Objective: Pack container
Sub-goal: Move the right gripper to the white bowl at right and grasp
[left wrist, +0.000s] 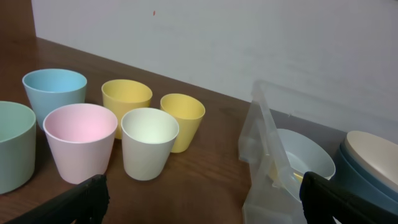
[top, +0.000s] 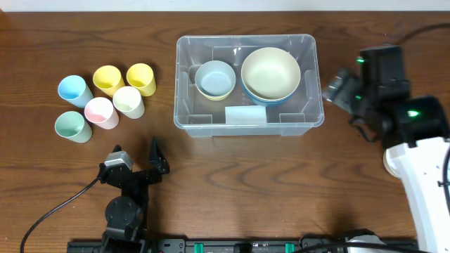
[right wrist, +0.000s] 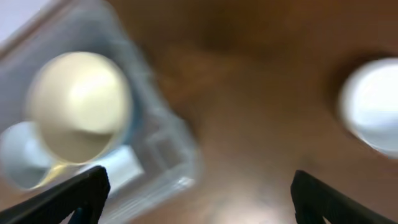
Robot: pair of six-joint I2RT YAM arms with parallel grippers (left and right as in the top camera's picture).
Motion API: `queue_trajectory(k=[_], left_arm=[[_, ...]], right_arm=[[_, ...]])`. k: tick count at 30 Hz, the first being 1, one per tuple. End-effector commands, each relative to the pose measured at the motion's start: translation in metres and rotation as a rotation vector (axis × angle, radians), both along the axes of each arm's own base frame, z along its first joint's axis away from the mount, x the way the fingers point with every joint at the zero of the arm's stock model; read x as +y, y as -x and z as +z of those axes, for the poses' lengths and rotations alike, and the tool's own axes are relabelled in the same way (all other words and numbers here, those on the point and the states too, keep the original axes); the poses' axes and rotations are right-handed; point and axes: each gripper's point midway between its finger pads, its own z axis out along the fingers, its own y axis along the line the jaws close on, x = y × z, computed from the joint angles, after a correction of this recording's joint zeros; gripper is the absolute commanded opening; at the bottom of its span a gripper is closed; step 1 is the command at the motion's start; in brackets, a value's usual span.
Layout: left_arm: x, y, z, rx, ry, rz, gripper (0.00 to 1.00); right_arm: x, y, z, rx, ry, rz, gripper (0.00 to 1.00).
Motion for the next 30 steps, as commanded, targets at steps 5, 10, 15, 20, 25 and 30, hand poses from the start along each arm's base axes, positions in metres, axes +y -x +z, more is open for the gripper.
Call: queue_trajectory(k=[5, 10, 15, 20, 25, 30], left_arm=[[0.003, 0.000, -0.017, 0.049, -0.027, 0.015, 0.98], [0.003, 0.000, -0.017, 0.049, -0.027, 0.015, 0.98], [0.003, 0.000, -0.017, 0.049, -0.027, 0.015, 0.98], [0.003, 0.000, -0.017, 0.049, -0.027, 0.015, 0.98], [0.003, 0.000, -0.017, 0.049, -0.027, 0.015, 0.98], [0.003, 0.000, -0.017, 0.049, -0.027, 0.015, 0.98]], right_arm=[[-0.079, 0.044, -0.020, 0.141, -0.003, -0.337, 0.92], [-0.116, 0.060, -0.038, 0.176, -0.012, -0.481, 0.92], [-0.138, 0.066, -0.066, 0.194, -0.019, -0.564, 0.92], [-0.154, 0.070, -0.103, 0.199, -0.021, -0.624, 0.92], [-0.165, 0.068, -0.132, 0.200, -0.024, -0.647, 0.92], [-0.171, 0.057, -0.147, 0.195, 0.002, -0.603, 0.93]])
